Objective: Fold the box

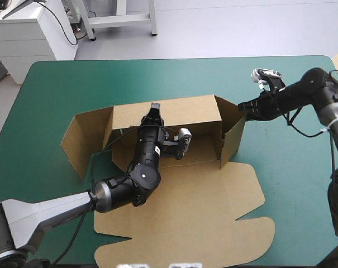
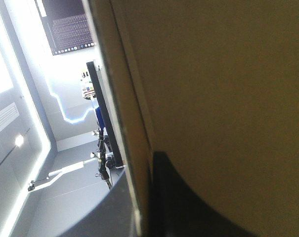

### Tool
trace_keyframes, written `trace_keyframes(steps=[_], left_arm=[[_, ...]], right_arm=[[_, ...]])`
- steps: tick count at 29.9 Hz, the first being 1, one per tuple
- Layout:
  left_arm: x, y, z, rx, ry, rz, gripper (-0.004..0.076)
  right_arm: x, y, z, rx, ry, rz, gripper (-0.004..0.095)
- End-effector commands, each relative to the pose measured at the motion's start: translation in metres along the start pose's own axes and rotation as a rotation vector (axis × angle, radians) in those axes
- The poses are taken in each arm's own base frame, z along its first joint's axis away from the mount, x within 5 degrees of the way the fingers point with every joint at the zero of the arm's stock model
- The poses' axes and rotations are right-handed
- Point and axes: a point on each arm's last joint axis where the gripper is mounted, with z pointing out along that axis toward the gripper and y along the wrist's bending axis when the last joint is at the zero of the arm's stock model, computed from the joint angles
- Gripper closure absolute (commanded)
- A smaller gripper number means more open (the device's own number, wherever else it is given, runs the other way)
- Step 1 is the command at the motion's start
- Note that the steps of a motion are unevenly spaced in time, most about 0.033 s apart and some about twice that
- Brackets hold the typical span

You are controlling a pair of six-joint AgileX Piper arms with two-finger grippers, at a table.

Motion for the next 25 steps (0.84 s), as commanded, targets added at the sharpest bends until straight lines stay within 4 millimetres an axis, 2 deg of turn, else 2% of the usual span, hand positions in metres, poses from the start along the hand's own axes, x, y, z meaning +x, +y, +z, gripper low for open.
trace_keyframes(steps=[1,5,10,16,20,25], left_arm=[[0.006,0.024,-0.008,-0.111,0.012,0.036,0.0731],[0.006,0.024,-0.008,-0.111,0.012,0.035,0.0731],[0.006,0.024,-0.008,-0.111,0.012,0.035,0.0731],[0.006,0.024,-0.008,-0.111,0.012,0.035,0.0731],[0.006,0.024,-0.008,-0.111,0.012,0.035,0.0731],[0.006,0.024,-0.008,-0.111,0.012,0.035,0.0731]], right_arm=[[0.016,0.022,-0.021,-0.054,-0.164,-0.114,0.0929],[0.043,0.026,-0.013,-0.089,-0.3,-0.245,0.0929],[0.074,0.033,-0.004,-0.133,-0.432,-0.512,0.0929],[0.089,0.035,0.002,-0.179,-0.383,-0.559,0.0881],[0.089,0.039,0.0,-0.212,-0.371,-0.58,0.0716],[0.085,0.036,-0.002,-0.164,-0.382,-0.572,0.0341]])
